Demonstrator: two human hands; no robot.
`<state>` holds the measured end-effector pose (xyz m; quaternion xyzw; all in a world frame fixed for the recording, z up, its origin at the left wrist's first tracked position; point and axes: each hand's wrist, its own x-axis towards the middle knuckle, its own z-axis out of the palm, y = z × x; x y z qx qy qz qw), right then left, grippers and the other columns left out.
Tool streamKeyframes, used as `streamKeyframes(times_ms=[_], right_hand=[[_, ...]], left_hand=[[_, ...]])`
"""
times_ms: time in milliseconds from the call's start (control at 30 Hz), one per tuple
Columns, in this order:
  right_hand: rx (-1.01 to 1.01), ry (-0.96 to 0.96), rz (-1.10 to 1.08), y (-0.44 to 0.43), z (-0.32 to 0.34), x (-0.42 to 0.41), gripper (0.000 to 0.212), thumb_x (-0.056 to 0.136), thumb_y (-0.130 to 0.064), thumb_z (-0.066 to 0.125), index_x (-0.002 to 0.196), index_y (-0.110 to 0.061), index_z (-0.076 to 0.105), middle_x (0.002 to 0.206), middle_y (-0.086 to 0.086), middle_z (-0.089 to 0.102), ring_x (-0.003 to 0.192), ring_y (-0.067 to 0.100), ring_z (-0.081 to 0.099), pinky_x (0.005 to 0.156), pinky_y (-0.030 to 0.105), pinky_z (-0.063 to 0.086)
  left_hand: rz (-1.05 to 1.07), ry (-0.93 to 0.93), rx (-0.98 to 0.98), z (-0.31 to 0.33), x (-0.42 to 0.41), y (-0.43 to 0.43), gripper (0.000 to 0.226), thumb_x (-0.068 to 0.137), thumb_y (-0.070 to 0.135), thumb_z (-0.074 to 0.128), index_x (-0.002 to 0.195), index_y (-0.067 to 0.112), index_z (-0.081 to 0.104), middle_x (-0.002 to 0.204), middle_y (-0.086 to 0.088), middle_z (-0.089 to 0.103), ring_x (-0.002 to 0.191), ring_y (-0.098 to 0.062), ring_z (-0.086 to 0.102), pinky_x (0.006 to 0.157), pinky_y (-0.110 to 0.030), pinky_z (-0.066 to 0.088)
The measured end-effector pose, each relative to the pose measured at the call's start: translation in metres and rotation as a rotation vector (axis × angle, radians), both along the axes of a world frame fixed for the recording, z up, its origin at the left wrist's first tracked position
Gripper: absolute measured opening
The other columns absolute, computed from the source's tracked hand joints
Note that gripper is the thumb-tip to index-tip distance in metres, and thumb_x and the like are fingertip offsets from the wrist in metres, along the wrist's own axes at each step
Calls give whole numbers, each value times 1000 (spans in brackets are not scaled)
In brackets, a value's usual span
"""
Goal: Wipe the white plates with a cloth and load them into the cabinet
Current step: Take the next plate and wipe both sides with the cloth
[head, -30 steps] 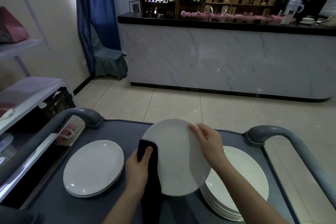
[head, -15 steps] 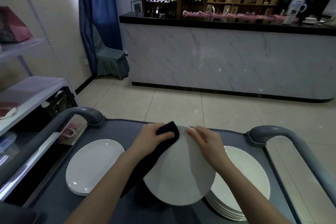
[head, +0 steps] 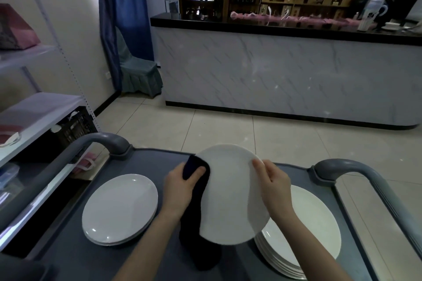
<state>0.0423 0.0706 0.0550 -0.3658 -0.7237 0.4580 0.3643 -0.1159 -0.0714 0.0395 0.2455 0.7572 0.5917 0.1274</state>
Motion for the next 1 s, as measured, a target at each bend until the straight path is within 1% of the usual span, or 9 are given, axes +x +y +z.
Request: streamKeyframes(times_ms=[167, 267, 367, 467, 567, 700, 833, 933, 1000], right_hand=[[121, -146, 193, -3, -2, -4, 31, 95, -41, 58, 74, -19, 65, 68, -1, 62, 62, 7, 51, 59, 17, 37], [72, -42, 93, -5, 1, -7, 31, 96, -35, 59, 67, -25, 66, 64, -5, 61, 62, 10, 51, 57, 16, 36], [-26, 71, -66, -14, 0, -12, 43, 98, -33, 56, 54, -33, 53, 53, -16, 49, 53, 2, 42, 52, 10, 34], [-132, 130, -213, -29, -10, -21, 39, 100, -34, 51, 62, -31, 55, 58, -19, 56, 58, -3, 48, 54, 12, 36], [-172, 49, -154, -29, -17, -17, 31, 100, -37, 47, 74, -26, 58, 70, -20, 61, 63, -4, 52, 58, 20, 38], [-35, -113, 121, -5, -8, -3, 6, 91, -37, 64, 87, -38, 60, 81, -24, 68, 76, -3, 62, 62, 12, 44], [148, -321, 411, 19, 16, -16, 22, 83, -48, 70, 102, -46, 58, 95, -22, 69, 88, -8, 61, 70, 11, 46], [184, -461, 602, 20, 27, -32, 3, 87, -51, 64, 87, -48, 63, 86, -24, 66, 82, -8, 60, 70, 14, 43], [153, -457, 656, 17, 25, -36, 22, 91, -49, 61, 69, -44, 61, 68, -23, 61, 64, -5, 54, 60, 11, 40]], left_hand=[[-376, 166, -159, 19, -20, 18, 19, 78, 31, 79, 71, 19, 67, 60, 8, 61, 55, -3, 50, 55, -18, 40], [-193, 51, -94, 7, -22, 10, 23, 83, 31, 75, 68, 15, 65, 57, 10, 58, 54, -5, 49, 53, -19, 38], [92, -272, 67, -20, -1, -2, 26, 88, 33, 70, 72, 13, 66, 63, 3, 66, 63, -16, 57, 59, -31, 46], [386, -485, 150, -43, 32, -3, 24, 89, 36, 69, 79, 14, 66, 78, -4, 70, 73, -23, 64, 71, -39, 53], [386, -547, 178, -48, 35, -5, 21, 91, 32, 68, 84, 12, 65, 83, -7, 70, 76, -25, 64, 72, -38, 54], [286, -341, 121, -37, 10, -17, 20, 91, 27, 68, 79, 12, 65, 71, -1, 68, 68, -19, 60, 58, -27, 47], [-30, -69, 10, -15, -6, -17, 17, 85, 25, 74, 71, 31, 68, 68, 10, 70, 63, -6, 62, 60, -21, 48], [-224, 85, -83, -6, -13, -9, 22, 81, 28, 77, 64, 29, 63, 58, 9, 60, 53, -1, 50, 53, -17, 38], [-254, 86, -82, -7, -14, -8, 23, 78, 35, 76, 67, 20, 62, 60, 2, 59, 54, -5, 49, 54, -22, 38]])
